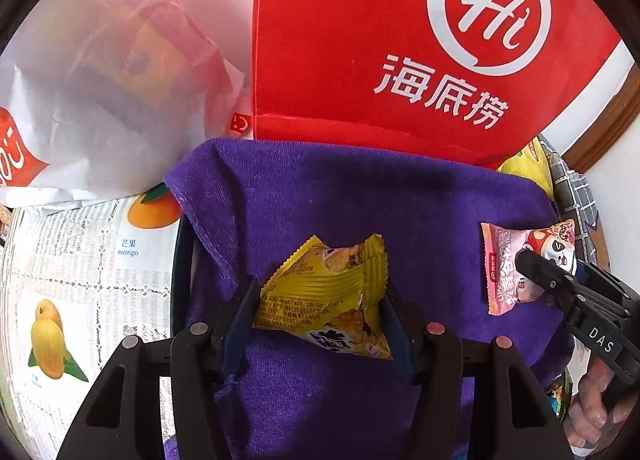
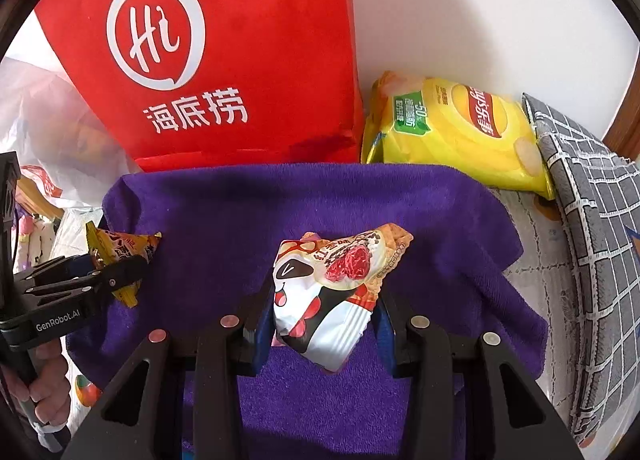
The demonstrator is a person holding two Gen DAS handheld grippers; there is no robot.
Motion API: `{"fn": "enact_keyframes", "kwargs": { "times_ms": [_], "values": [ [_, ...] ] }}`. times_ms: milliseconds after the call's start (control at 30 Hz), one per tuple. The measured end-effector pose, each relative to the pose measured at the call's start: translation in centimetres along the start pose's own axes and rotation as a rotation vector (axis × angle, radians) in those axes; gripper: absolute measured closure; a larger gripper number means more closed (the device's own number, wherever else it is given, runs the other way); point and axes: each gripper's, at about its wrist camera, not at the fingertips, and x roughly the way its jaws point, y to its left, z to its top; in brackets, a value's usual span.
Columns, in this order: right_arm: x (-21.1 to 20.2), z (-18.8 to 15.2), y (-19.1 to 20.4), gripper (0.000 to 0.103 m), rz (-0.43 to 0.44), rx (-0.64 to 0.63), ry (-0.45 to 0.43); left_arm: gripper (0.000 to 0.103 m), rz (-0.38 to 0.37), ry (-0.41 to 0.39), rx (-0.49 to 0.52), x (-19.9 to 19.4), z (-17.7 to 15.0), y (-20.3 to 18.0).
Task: Organize snacks
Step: 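Open the left tool on the towel while the right tool releases its candy pack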
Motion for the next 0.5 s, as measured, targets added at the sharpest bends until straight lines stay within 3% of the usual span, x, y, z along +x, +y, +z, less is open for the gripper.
{"fn": "enact_keyframes", "kwargs": {
  "times_ms": [200,300,400,500],
  "values": [
    [0.4,0.0,0.1,0.06,-0.006,-0.006,0.005,0.045,0.006,0.007,0.012,0.3,0.1,-0.5],
    [0.6,0.4,0.2,0.053,-0.003,0.0,0.007,0.044,0.014,0.014,0.017,0.5,0.2,-1.2],
    [-0.1,0.5,-0.3,0.045,0.0,0.003,-0.013,0.039,0.018,0.016,0.028,0.4,0.3,-1.7],
    [-1.0,0.6,-0.1,0.037,0.005,-0.007,-0.029,0.026,0.039,-0.005,0.034,-0.3,0.6,-1.9]
  ]
}}
